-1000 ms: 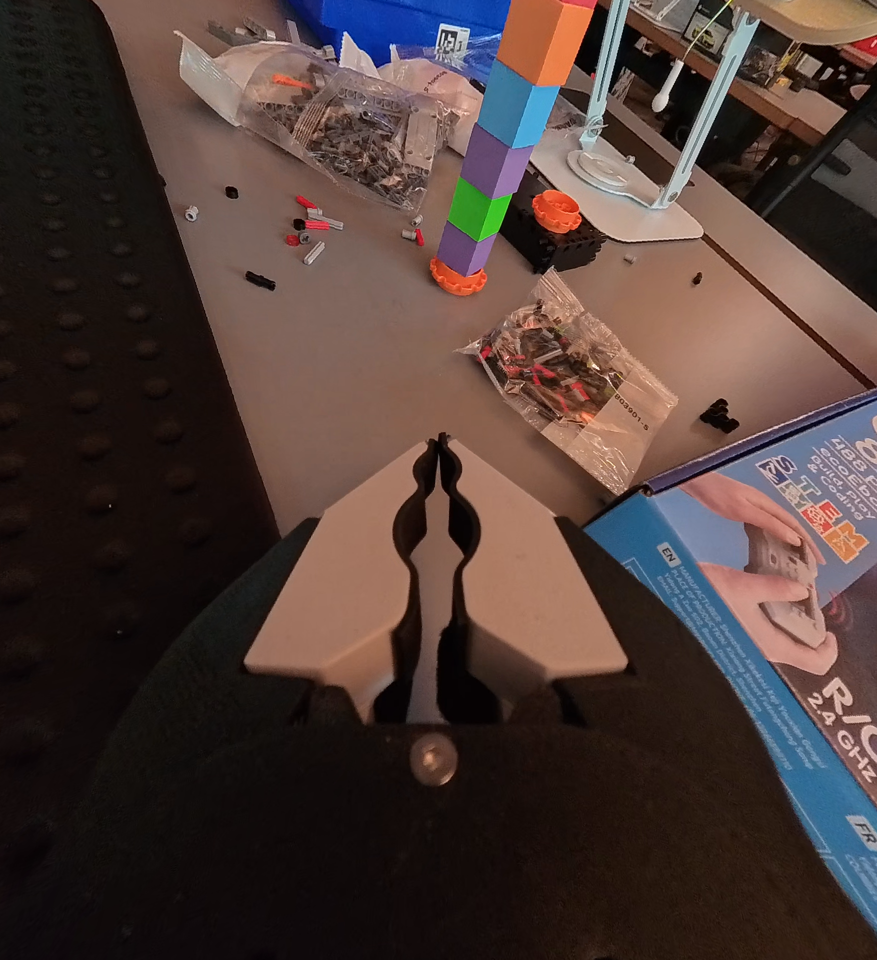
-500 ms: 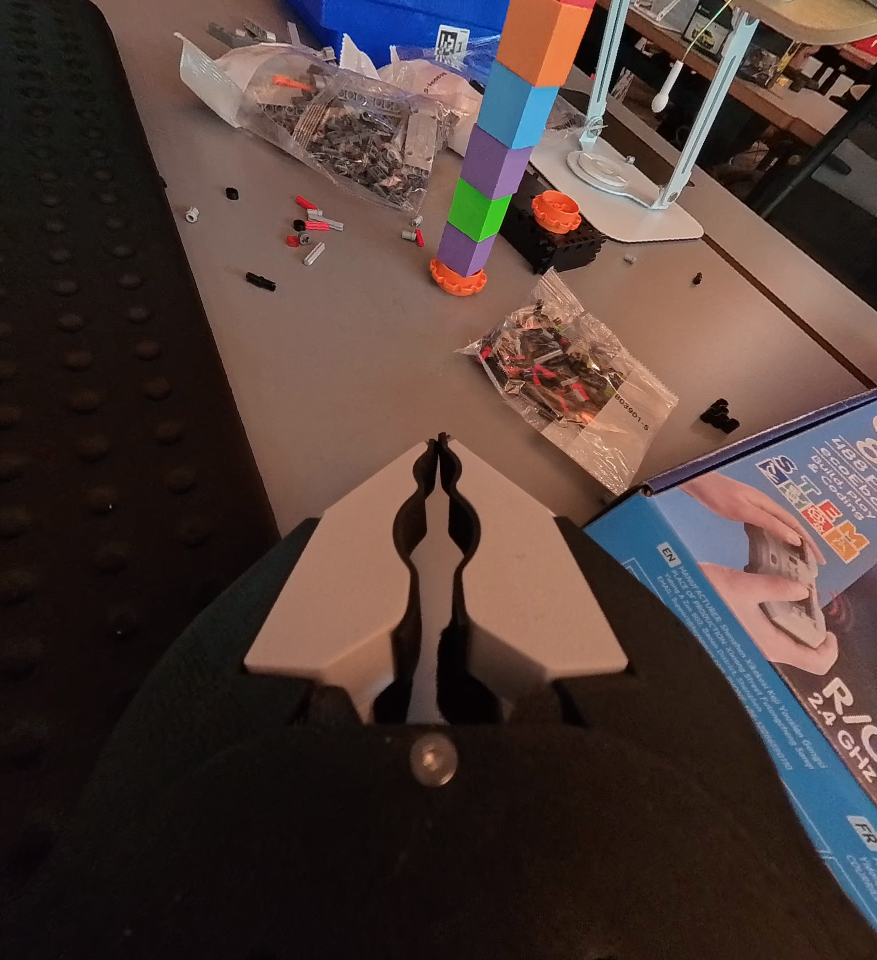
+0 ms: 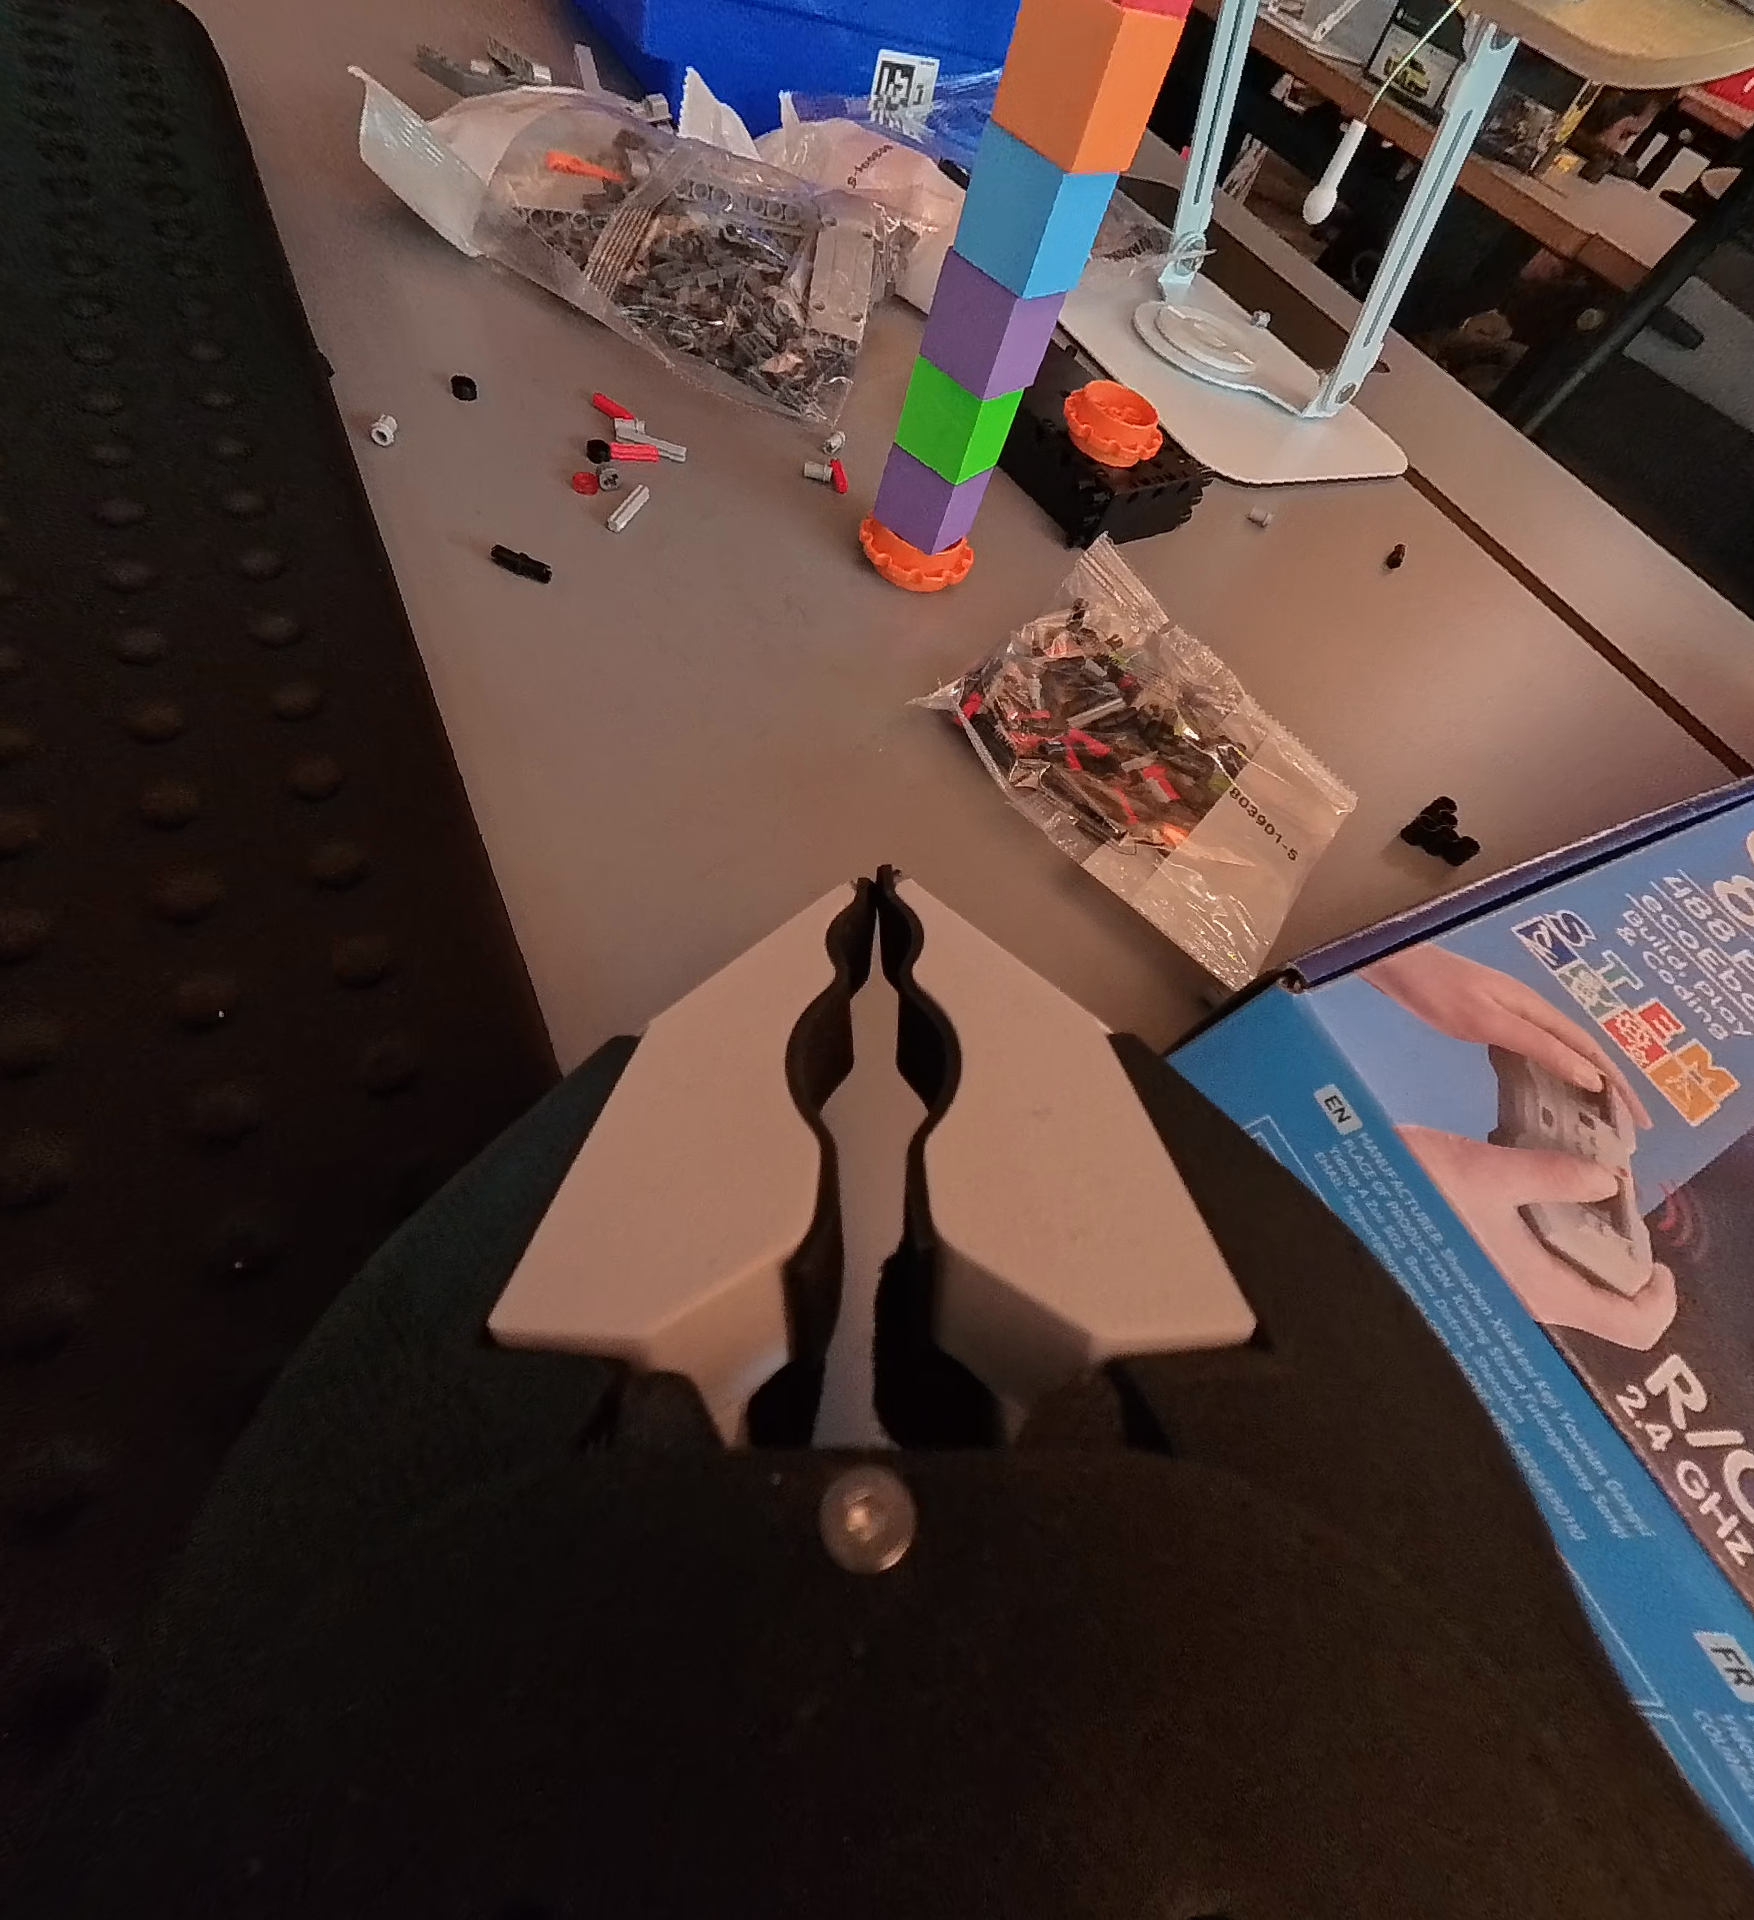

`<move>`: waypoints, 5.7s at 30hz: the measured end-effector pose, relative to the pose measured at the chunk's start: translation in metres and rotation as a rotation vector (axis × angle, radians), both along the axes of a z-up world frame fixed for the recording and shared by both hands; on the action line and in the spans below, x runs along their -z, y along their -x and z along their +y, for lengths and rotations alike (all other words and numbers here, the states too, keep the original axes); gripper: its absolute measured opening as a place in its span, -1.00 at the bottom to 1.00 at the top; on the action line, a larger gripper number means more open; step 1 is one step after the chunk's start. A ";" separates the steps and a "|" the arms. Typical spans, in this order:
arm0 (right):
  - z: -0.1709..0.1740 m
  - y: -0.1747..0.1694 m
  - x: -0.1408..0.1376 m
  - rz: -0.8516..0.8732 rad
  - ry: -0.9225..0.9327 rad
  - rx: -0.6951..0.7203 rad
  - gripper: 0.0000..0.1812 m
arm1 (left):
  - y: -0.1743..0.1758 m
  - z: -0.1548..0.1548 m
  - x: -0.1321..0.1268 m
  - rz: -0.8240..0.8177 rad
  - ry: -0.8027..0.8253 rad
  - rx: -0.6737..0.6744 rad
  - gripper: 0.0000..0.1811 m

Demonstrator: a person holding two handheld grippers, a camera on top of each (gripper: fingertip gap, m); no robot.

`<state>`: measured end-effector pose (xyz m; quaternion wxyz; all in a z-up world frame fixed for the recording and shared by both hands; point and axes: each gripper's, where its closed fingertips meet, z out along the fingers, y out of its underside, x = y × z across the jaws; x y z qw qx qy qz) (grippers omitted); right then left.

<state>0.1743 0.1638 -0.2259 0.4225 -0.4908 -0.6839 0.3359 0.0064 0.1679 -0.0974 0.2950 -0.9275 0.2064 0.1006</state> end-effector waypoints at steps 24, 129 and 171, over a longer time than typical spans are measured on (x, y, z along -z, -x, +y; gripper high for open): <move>0.004 0.000 -0.002 0.013 0.009 0.020 -0.98 | 0.010 -0.049 -0.041 0.021 -0.300 -0.167 -0.44; 0.064 0.042 -0.022 0.068 0.092 0.181 -0.77 | 0.033 -0.002 0.128 -0.143 -0.092 -0.148 -0.62; 0.062 0.042 -0.020 0.054 0.091 0.171 -0.74 | 0.010 -0.003 0.149 -0.116 -0.108 -0.082 -0.67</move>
